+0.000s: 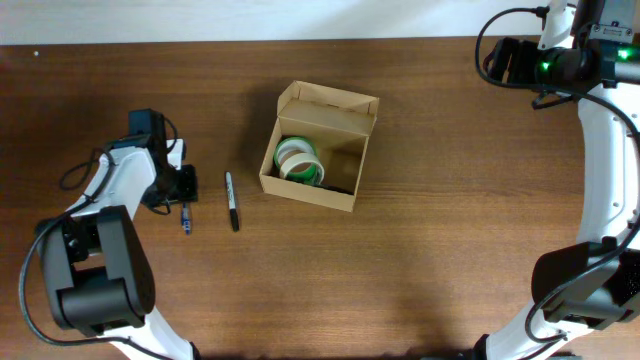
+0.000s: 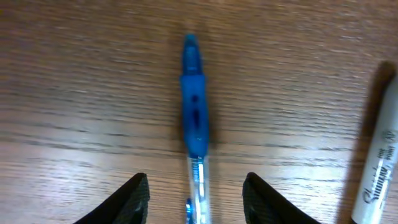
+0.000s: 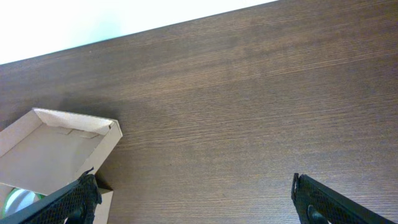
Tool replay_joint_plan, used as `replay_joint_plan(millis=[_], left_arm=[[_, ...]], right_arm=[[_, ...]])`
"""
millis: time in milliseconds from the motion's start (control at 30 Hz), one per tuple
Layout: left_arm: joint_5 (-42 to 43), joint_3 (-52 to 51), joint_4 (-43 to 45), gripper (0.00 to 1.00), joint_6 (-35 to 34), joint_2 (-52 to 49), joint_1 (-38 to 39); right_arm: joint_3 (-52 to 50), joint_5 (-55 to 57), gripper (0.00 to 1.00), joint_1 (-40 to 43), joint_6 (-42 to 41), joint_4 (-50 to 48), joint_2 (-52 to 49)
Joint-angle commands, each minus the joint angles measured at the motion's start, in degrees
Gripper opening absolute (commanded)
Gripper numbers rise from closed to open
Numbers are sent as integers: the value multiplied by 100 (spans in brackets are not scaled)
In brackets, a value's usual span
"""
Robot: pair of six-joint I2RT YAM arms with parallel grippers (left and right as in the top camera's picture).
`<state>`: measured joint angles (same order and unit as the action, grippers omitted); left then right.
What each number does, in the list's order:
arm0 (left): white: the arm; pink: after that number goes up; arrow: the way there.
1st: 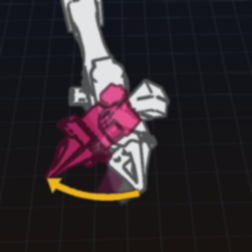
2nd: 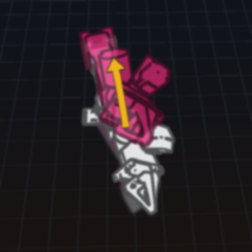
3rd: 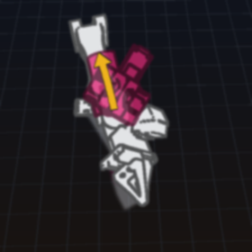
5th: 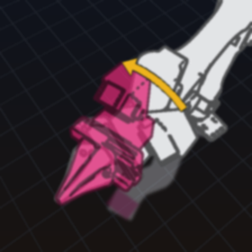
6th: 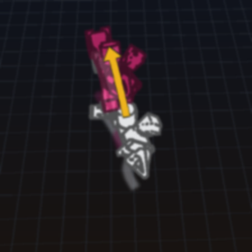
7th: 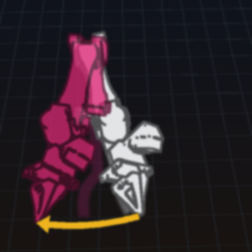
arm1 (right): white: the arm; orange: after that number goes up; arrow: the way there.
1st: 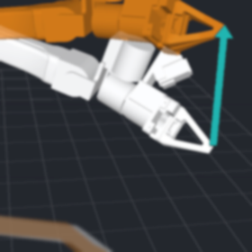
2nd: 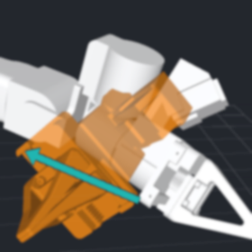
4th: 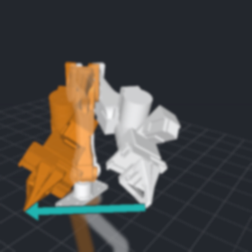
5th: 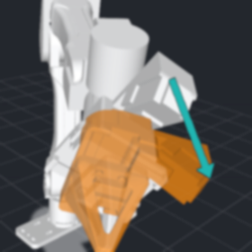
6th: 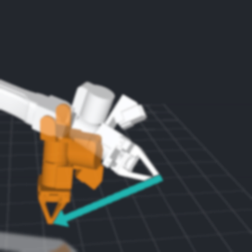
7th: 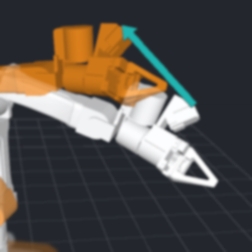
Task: Pack container
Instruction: 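Move the left gripper back to the blue pen and grasp it, then carry the blue pen into the box and release it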
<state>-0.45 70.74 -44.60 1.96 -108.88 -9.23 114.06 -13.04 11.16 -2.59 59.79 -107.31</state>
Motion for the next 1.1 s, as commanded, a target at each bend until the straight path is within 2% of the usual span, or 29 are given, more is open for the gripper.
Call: replay_joint_plan(millis=[0, 500, 533, 567, 633, 833, 967, 1067], left_arm=[[46, -44, 50, 43, -46, -22, -131], [260, -44, 114, 43, -46, -533, -133], [260, -44, 114, 36, -44, -538, -131], [260, -44, 127, 22, -46, -546, -131], [260, -44, 138, 2, -46, -555, -131], [424, -42, 94, 2, 17, -549, -131], [1268, 118, -50, 2, 577, -459, -127], [1447, 487, -310, 1, 938, -232, -111]], right_arm=[[111, -26, 99, 13, 17, -2, 118], [111, -26, 99, 13, 17, -2, 118], [111, -26, 99, 13, 17, -2, 118], [111, -26, 99, 13, 17, -2, 118], [111, -26, 99, 13, 17, -2, 118], [111, -26, 99, 13, 17, -2, 118], [111, -26, 99, 13, 17, -2, 118], [111, -26, 99, 13, 17, -2, 118]])
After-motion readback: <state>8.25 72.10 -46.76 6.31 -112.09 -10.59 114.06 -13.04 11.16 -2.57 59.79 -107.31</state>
